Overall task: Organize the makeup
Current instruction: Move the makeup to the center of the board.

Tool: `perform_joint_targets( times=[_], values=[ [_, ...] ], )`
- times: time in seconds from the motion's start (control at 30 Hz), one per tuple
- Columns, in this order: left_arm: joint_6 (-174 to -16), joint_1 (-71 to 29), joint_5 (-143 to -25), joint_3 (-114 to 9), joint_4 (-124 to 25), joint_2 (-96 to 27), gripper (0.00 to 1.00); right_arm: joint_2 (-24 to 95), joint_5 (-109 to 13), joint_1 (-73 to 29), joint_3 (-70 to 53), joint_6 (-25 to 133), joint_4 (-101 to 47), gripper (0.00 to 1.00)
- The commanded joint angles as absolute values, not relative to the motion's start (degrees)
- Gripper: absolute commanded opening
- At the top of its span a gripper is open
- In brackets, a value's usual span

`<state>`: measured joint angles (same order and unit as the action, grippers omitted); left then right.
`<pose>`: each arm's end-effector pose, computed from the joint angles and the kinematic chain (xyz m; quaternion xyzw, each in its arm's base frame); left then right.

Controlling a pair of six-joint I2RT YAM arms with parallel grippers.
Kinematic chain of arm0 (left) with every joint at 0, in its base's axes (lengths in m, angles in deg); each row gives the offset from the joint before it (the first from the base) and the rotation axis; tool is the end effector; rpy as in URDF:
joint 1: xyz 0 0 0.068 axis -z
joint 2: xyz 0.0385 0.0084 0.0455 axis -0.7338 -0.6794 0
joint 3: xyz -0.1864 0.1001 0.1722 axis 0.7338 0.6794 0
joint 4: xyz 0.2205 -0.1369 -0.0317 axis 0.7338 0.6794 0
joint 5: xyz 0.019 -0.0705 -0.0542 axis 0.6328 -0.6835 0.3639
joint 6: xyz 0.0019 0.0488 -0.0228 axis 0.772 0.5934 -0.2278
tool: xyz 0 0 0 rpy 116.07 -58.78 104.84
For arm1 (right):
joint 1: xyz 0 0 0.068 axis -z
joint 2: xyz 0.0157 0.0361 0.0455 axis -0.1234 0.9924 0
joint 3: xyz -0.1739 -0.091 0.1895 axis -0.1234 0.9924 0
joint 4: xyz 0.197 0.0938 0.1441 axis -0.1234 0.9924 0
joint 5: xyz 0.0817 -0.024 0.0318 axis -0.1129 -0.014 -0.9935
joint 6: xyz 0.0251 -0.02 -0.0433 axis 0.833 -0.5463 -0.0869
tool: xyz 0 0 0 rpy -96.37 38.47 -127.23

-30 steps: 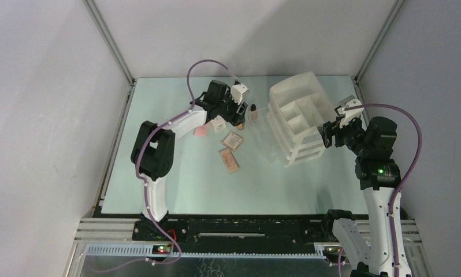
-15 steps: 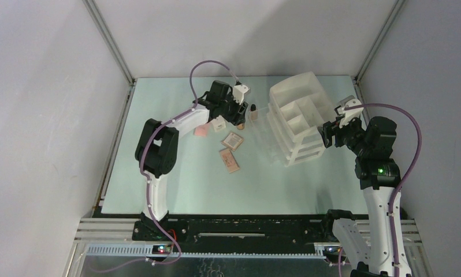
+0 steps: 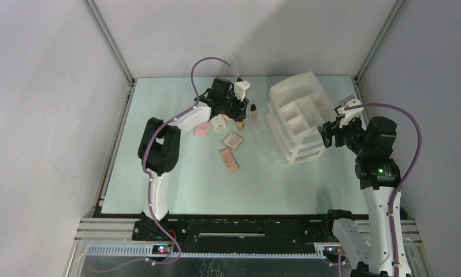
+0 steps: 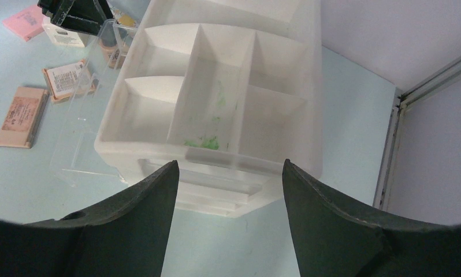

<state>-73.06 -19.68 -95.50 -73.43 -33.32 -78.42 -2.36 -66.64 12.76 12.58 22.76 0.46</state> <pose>0.4176 -0.2311 0.2211 0.3578 0.8226 -0.2150 0.3860 0.1598 0.0000 0.3690 -0.2614 0.7510 0.0283 0.6057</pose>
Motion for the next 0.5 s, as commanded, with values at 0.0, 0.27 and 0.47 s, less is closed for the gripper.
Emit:
perform_joint_targets(
  times=[0.0, 0.27, 0.47],
  values=[
    [-74.5, -19.4, -95.6, -76.7, -33.1, -79.1, 0.53, -2.5, -66.8, 13.2, 12.5, 22.0, -0.2, 0.74],
    [-74.7, -19.4, -96.1, -76.7, -33.0, -79.4, 0.46, -2.4, -66.9, 13.2, 12.6, 21.9, -0.2, 0.74],
    [-74.7, -19.4, -96.3, -77.0, -33.0, -79.5, 0.41, -2.4, -66.8, 13.2, 12.5, 21.8, -0.2, 0.74]
  ],
)
